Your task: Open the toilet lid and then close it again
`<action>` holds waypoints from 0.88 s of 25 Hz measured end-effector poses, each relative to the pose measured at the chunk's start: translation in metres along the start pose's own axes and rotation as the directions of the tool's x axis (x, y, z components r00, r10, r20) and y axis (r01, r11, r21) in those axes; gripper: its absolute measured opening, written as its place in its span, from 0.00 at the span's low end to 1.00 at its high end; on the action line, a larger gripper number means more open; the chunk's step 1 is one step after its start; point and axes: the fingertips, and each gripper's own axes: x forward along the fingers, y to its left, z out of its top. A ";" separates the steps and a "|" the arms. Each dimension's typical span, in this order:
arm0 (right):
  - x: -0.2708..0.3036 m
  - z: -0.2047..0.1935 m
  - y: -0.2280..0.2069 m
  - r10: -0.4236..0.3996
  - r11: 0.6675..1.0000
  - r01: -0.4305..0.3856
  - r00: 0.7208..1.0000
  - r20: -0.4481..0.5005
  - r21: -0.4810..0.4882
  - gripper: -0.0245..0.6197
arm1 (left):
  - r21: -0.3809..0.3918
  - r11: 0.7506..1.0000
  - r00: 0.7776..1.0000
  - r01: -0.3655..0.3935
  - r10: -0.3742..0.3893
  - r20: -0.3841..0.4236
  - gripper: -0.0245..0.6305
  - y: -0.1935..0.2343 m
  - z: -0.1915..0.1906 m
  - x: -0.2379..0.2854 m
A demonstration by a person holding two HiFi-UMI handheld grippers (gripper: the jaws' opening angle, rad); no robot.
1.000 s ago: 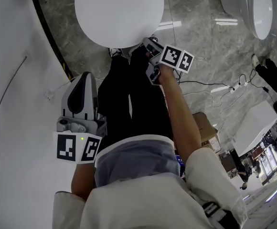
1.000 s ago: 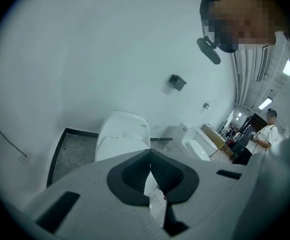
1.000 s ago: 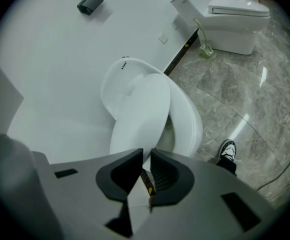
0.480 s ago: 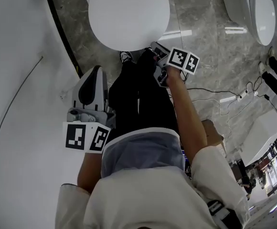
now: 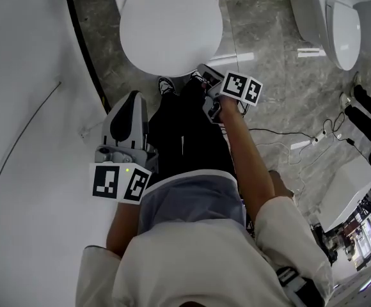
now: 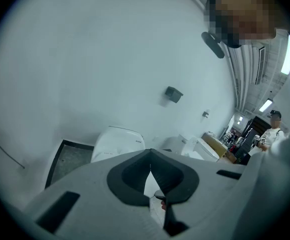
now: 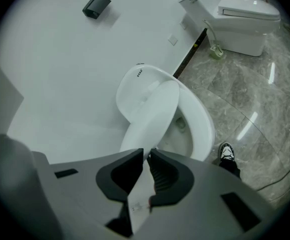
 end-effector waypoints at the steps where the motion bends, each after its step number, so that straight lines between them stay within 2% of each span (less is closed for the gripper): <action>1: -0.002 0.001 0.003 0.008 1.000 -0.008 1.000 0.000 0.010 0.10 | 0.002 1.000 1.000 0.000 0.000 0.004 0.05 -0.002 0.002 -0.001; 4: -0.008 0.009 0.012 0.036 0.999 -0.036 0.999 0.000 0.034 0.10 | 0.010 1.000 1.000 -0.004 0.004 0.009 0.05 -0.006 0.008 -0.003; 14: -0.016 0.028 0.036 0.069 0.997 -0.069 0.997 -0.016 0.029 0.10 | 0.018 0.999 0.999 -0.036 0.036 -0.015 0.05 -0.003 0.009 -0.013; 22: -0.023 0.049 0.060 0.111 0.994 -0.111 0.994 -0.001 0.002 0.10 | 0.006 0.999 0.999 -0.049 0.049 0.003 0.05 -0.005 0.017 -0.014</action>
